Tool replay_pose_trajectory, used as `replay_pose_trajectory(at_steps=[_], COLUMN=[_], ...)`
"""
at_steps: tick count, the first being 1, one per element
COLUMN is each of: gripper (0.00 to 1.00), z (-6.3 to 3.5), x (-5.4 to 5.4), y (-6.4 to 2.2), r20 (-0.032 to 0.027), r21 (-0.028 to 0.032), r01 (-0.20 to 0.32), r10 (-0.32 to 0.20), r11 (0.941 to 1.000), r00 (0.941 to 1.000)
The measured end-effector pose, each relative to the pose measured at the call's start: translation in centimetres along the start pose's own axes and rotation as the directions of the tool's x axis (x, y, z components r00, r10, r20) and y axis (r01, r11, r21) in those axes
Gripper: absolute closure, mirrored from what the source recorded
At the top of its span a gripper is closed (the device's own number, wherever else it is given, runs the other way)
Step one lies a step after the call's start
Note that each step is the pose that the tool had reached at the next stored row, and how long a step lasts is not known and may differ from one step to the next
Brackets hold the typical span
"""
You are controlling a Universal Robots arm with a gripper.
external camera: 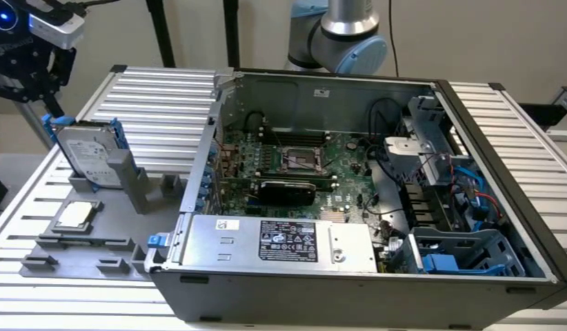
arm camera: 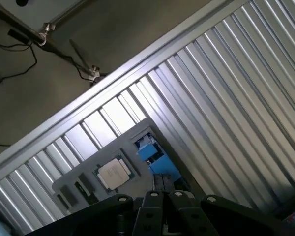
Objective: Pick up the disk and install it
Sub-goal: 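Pick up the disk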
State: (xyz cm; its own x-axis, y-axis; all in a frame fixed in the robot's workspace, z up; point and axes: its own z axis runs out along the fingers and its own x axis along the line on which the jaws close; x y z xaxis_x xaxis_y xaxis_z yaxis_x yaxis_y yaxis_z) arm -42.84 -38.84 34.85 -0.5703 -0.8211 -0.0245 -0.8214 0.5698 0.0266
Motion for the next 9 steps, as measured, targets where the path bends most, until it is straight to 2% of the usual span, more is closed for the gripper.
replay_pose_trajectory(at_steps=[4,9], gripper=[1.00,1.00], z=[0.01,0.03], x=[0.00,-0.06], y=[0.01,0.05], r20=[0.0004,0.0012], r21=[0.0017,0.0046], r01=[0.064,0.135], r10=[-0.064,-0.135], r11=[0.9980,0.9908], r00=[0.9980,0.9908])
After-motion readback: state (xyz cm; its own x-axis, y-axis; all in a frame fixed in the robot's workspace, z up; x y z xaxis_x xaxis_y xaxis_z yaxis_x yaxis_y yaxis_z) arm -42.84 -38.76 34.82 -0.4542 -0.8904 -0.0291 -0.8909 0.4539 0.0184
